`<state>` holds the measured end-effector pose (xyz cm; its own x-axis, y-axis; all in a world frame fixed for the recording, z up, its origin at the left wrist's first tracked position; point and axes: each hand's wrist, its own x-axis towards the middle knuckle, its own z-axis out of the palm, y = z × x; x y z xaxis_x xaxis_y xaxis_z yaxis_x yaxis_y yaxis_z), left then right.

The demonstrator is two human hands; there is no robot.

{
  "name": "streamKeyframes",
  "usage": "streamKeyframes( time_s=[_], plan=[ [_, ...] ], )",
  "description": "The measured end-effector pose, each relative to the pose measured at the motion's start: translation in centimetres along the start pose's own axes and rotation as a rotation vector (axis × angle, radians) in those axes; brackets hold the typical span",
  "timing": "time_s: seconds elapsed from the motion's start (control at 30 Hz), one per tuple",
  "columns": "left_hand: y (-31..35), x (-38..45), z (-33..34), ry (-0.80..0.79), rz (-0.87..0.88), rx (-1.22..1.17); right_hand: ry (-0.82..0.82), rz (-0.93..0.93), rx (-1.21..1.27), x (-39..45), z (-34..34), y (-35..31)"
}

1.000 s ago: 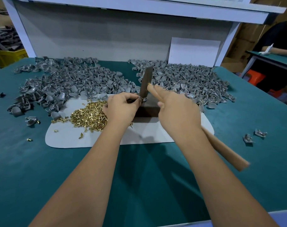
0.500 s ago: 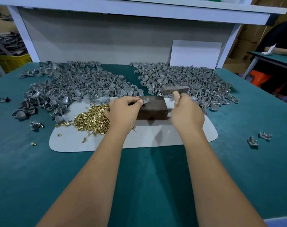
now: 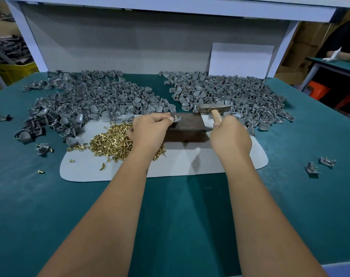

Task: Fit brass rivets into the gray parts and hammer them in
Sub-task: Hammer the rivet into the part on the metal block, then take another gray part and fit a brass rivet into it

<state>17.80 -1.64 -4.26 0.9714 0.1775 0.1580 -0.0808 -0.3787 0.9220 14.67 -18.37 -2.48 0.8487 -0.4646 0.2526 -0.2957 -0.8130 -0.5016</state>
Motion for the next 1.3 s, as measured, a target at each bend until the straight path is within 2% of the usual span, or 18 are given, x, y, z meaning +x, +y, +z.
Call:
streamKeyframes(
  time_s=[0.3, 0.57, 0.67, 0.73, 0.77, 0.87, 1.0, 1.3],
  plan=[
    [-0.1, 0.1, 0.1, -0.005, 0.02, 0.023, -0.006, 0.034, 0.041, 0.1, 0.0, 0.1],
    [-0.3, 0.2, 0.2, 0.005, 0.081, 0.177, -0.033, 0.033, -0.136, 0.2, -0.4, 0.8],
    [-0.3, 0.1, 0.2, 0.006, 0.09, 0.178, 0.132, -0.045, -0.326, 0.0, -0.5, 0.4],
    [-0.3, 0.1, 0.2, 0.016, 0.1, 0.177, 0.22, -0.177, -0.187, 0.1, -0.3, -0.7],
    [-0.3, 0.1, 0.2, 0.024, 0.105, 0.172, 0.189, -0.251, -0.038, 0.0, -0.1, -1.5],
    [-0.3, 0.1, 0.2, 0.048, 0.12, 0.174, -0.049, -0.372, 0.32, -0.2, 1.1, -4.1],
    [-0.2, 0.0, 0.3, 0.049, 0.131, 0.19, -0.146, -0.363, 0.347, 0.5, 2.3, -4.8],
    [-0.4, 0.1, 0.4, 0.039, 0.137, 0.24, -0.061, -0.334, 0.388, 0.4, 3.4, -4.7]
  ],
)
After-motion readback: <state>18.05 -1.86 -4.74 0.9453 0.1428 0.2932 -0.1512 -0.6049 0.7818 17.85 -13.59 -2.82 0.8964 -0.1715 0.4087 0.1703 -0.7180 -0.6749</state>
